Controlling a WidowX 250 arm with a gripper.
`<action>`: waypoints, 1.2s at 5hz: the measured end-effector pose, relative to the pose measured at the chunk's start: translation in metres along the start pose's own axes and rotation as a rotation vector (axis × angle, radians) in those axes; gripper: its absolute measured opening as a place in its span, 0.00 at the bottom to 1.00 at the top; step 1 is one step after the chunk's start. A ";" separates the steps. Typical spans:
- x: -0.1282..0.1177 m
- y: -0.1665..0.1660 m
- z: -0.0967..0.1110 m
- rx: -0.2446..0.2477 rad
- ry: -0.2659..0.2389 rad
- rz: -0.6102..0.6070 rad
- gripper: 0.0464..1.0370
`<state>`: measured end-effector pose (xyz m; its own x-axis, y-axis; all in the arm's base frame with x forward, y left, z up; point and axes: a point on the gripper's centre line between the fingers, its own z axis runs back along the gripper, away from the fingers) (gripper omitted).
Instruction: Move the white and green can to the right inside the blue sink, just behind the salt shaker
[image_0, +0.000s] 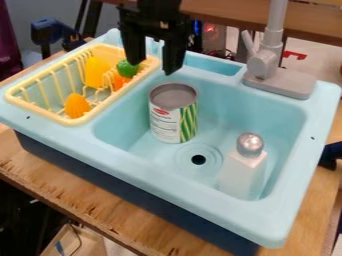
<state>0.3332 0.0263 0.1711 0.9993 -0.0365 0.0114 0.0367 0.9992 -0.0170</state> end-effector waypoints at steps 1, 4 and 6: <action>0.010 -0.002 -0.010 -0.016 0.015 -0.013 0.97; 0.009 -0.014 -0.019 -0.028 0.056 -0.027 0.97; 0.005 -0.014 -0.027 -0.030 0.073 -0.052 0.97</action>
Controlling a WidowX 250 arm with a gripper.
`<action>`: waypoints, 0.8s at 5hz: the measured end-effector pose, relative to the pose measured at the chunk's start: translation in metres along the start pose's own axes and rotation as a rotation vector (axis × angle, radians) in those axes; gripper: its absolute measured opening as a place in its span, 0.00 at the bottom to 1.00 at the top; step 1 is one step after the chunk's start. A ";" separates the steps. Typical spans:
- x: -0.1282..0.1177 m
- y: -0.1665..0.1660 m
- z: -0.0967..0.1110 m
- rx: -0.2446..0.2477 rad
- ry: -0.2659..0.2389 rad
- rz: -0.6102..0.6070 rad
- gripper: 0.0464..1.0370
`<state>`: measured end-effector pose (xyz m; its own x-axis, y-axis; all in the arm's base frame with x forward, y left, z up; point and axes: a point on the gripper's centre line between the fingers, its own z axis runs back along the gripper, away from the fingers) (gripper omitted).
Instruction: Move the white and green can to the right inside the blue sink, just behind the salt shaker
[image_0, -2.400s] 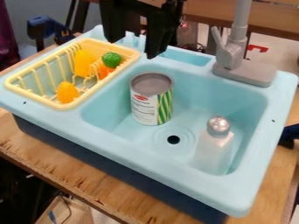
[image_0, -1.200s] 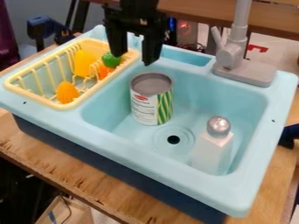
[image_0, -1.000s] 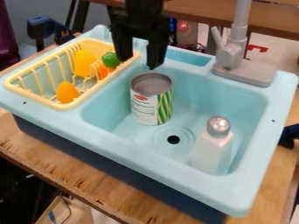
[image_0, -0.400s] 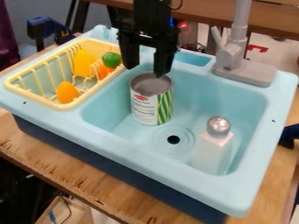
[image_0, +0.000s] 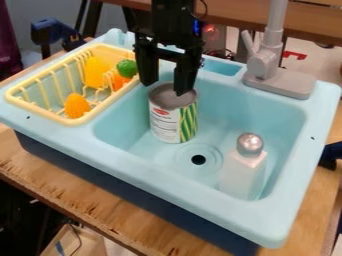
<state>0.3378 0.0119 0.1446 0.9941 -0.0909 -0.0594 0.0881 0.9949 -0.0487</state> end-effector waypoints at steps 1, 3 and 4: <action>0.000 0.000 -0.006 -0.001 -0.002 -0.011 0.97; -0.003 -0.001 -0.008 -0.005 0.013 -0.029 0.97; -0.003 -0.001 -0.008 -0.008 0.014 -0.029 0.97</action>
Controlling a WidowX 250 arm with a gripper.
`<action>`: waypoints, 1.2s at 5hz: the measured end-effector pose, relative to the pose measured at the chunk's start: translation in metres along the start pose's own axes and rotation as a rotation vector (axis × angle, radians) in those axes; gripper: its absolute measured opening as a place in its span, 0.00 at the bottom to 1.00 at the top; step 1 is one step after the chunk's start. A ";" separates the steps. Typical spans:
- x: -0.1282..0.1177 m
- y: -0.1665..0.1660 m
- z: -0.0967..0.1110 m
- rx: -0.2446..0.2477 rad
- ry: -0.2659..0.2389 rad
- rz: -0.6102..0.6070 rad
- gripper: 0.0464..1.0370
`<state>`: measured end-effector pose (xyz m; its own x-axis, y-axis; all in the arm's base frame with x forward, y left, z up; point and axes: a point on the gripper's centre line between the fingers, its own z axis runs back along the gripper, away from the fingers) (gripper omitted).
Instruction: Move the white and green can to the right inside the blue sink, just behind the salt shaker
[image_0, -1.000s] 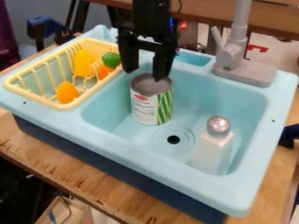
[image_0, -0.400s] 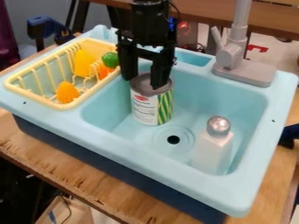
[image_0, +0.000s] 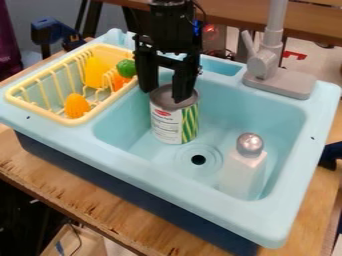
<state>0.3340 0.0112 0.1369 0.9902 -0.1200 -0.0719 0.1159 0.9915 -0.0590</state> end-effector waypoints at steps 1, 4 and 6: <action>0.003 0.002 -0.003 -0.042 -0.031 0.023 0.97; 0.008 -0.048 -0.016 -0.187 -0.093 0.049 0.97; 0.018 -0.071 -0.010 -0.289 -0.135 0.028 0.97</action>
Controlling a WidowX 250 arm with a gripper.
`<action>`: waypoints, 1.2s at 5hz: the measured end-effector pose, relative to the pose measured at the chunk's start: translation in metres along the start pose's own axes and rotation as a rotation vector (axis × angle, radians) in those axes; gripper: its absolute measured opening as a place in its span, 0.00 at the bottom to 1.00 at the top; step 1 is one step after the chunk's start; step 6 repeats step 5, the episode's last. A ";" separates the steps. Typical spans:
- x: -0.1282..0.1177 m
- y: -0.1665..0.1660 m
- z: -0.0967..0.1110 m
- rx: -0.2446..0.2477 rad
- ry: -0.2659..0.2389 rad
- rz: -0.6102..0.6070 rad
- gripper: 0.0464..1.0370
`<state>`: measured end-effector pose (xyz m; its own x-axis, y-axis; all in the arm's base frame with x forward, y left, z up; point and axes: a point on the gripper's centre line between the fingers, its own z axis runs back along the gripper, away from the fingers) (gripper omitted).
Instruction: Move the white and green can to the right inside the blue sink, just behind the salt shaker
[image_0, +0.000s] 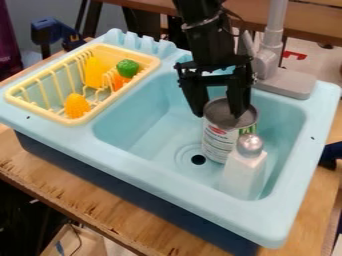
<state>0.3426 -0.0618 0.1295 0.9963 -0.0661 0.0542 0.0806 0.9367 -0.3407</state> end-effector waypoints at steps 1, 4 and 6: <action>0.006 -0.003 0.000 -0.019 -0.013 0.009 0.97; -0.020 0.014 0.060 0.343 0.057 0.120 0.97; -0.042 0.014 0.103 0.493 0.046 0.118 0.97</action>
